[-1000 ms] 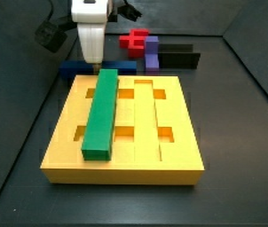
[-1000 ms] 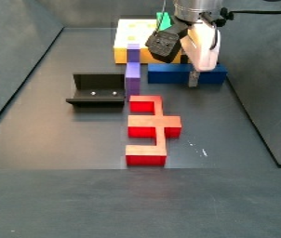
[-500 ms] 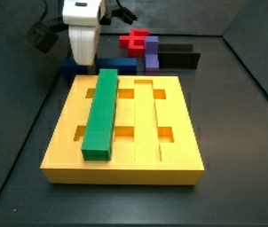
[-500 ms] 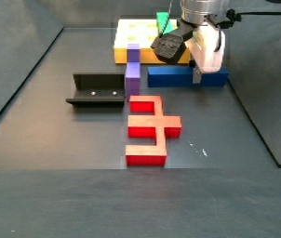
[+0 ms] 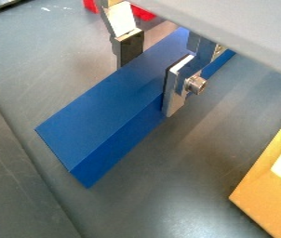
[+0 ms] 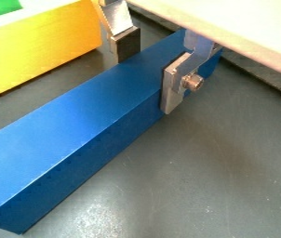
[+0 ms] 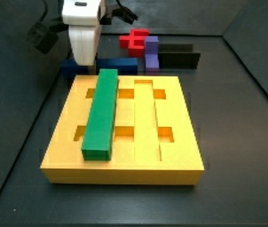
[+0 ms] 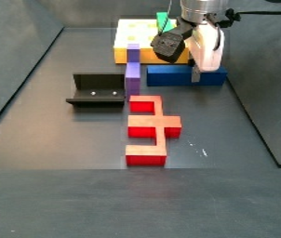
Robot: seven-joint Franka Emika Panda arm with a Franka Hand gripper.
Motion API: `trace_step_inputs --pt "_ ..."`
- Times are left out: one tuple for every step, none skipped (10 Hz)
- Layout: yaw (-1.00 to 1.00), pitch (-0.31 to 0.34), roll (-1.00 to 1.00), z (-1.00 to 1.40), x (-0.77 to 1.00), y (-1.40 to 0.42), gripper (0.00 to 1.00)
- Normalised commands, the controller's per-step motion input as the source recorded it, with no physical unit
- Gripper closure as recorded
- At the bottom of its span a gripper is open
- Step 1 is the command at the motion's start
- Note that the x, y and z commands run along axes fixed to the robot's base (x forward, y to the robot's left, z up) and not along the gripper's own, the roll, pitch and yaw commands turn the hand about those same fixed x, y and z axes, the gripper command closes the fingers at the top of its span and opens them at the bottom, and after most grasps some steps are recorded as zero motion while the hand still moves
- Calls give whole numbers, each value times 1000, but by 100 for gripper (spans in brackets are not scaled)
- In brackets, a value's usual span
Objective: Pick up the blue object. Move up. Move to above the board. Insert the blue object.
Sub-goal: Pick up the blue object, then move up, then move to above the board.
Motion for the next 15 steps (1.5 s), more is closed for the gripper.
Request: trace_step_inputs --pt "0 0 0 0 0 0 100" --pt "0 0 0 0 0 0 100" --pt "0 0 0 0 0 0 100" --pt "0 0 0 0 0 0 100" --pt "0 0 0 0 0 0 100" --pt "0 0 0 0 0 0 100" --pt "0 0 0 0 0 0 100" --pt "0 0 0 0 0 0 100" --pt "0 0 0 0 0 0 100" --pt "0 0 0 0 0 0 100" --pt "0 0 0 833 0 0 100" --pt "19 34 2 784 -74 18 100" --pt "20 32 -2 589 -91 12 100" --pt "13 -2 -12 217 -29 1 100" --pt "0 0 0 1400 0 0 100"
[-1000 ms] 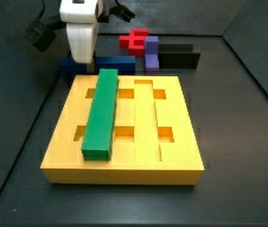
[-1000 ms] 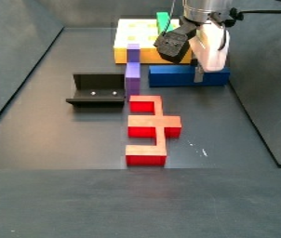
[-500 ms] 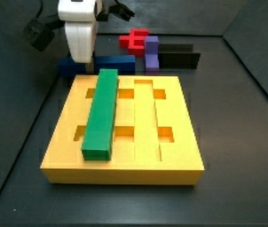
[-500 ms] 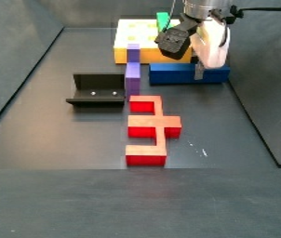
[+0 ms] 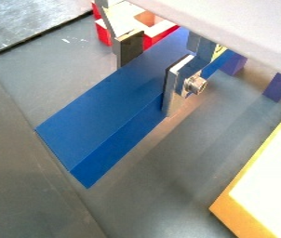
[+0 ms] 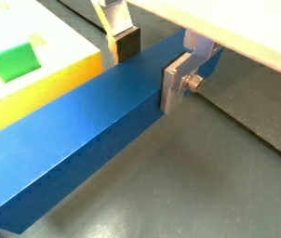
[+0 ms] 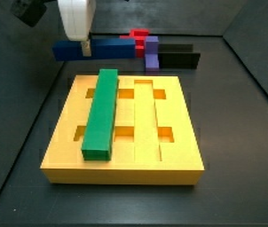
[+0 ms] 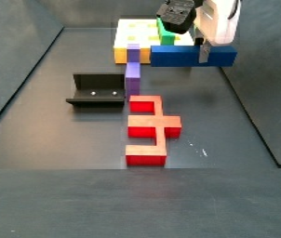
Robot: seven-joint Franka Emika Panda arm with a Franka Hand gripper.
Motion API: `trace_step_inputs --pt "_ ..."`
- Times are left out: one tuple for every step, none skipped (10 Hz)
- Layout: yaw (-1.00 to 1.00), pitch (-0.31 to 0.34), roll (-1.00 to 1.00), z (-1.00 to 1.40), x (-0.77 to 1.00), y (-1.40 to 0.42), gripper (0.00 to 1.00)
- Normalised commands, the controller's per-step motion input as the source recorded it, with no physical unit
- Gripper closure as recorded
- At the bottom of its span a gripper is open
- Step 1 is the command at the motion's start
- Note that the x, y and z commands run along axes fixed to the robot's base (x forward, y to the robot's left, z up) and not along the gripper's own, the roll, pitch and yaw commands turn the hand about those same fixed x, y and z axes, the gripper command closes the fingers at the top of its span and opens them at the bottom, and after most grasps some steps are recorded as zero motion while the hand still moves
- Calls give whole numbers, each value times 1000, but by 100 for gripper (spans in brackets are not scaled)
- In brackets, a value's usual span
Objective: Pick up the blue object. Move up. Move to above the board. Insert the blue object.
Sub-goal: Move to above the board.
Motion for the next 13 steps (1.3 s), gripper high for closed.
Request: trace_step_inputs --pt "-6 17 0 1400 4 0 100" --pt "-6 43 -7 1400 -39 -1 100" --pt "-2 17 -20 1400 -16 -2 100" --pt "-3 24 -26 1400 10 -4 100" --pt "-4 80 -32 1400 33 -4 100" --pt "-8 90 -36 1400 17 -7 100" --pt "-7 74 -37 736 -1 -4 100" --pt "-6 52 -40 231 35 -3 100" --pt "1000 20 3 312 881 -1400 100" --pt "1000 29 19 282 882 -1400 100" --pt "1000 39 26 256 919 -1400 100" --pt "1000 49 12 275 997 -1400 100" --pt "1000 56 14 301 992 -1400 100"
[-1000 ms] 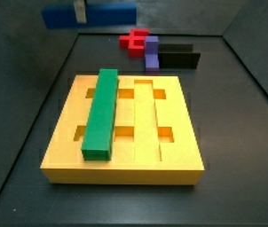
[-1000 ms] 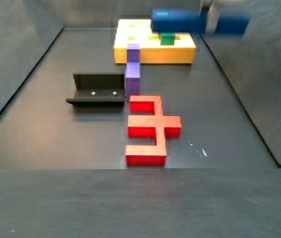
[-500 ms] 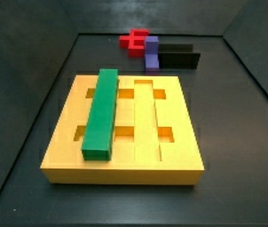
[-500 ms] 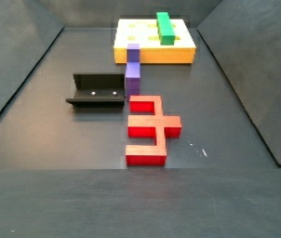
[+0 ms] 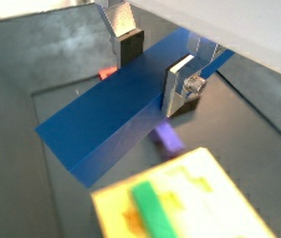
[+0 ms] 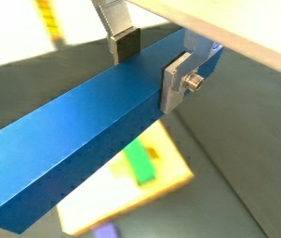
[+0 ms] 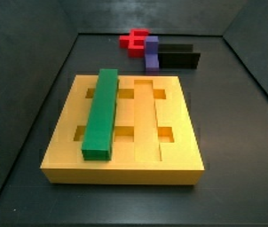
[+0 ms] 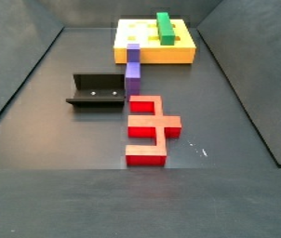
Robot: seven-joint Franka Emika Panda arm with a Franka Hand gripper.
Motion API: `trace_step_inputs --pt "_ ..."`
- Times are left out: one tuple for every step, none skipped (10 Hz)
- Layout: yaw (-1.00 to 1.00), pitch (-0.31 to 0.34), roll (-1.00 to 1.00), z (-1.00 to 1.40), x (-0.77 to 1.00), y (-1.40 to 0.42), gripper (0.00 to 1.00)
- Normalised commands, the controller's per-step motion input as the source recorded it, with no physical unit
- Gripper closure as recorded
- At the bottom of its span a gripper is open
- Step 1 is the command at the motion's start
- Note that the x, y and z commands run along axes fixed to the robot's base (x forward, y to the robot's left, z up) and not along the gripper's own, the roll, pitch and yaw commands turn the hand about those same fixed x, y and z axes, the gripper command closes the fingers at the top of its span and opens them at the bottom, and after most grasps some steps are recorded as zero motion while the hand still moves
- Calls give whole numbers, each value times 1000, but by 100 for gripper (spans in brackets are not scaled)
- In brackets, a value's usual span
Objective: Pick up the blue object. Move up. Move to above the board. Insert the blue object.
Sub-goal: Move to above the board.
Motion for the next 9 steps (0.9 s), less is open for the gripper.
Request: trace_step_inputs --pt "1000 64 23 190 562 -788 100" --pt "1000 67 24 113 347 -445 100" --pt "1000 68 28 56 152 -181 100" --pt "1000 67 30 42 90 -111 100" --pt "1000 75 34 27 75 -84 100" --pt "1000 80 36 21 76 -64 100" --pt "1000 91 40 17 75 -53 100" --pt "1000 103 46 17 74 -42 100" --pt "1000 114 52 17 71 -40 100"
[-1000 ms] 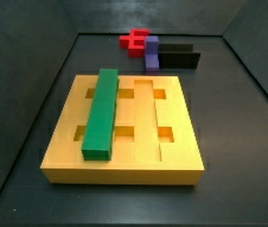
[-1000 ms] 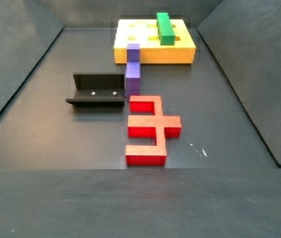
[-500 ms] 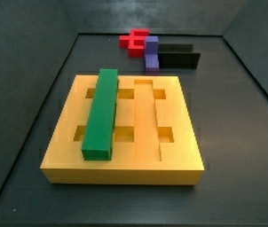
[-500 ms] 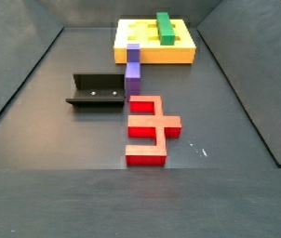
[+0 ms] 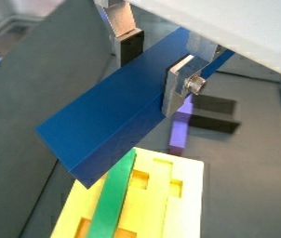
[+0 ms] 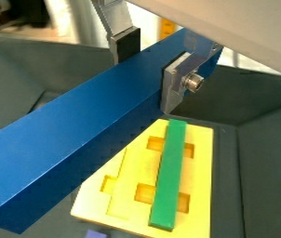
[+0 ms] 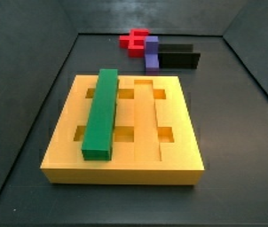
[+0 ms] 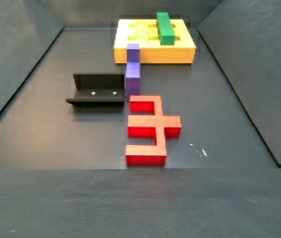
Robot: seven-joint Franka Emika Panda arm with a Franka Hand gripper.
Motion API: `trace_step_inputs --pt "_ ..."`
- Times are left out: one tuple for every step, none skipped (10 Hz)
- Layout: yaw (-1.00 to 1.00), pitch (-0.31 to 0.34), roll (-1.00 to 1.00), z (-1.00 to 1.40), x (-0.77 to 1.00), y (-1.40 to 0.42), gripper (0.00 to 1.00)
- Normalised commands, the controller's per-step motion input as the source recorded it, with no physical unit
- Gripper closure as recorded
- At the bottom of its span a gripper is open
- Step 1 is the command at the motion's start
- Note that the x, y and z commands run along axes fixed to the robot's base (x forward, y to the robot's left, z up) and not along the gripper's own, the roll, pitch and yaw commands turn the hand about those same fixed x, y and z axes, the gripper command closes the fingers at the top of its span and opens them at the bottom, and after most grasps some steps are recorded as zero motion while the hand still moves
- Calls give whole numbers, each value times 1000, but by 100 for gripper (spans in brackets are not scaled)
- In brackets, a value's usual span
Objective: Pick up the blue object. Move up. Move to above the board. Insert the blue object.
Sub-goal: Move to above the board.
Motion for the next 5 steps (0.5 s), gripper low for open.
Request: trace_step_inputs --pt "1000 134 61 18 71 -35 100" --pt "1000 153 70 21 71 -36 100" --pt "1000 192 88 25 71 -35 100" --pt "1000 217 101 28 72 -35 100" --pt "809 238 114 33 79 -36 100"
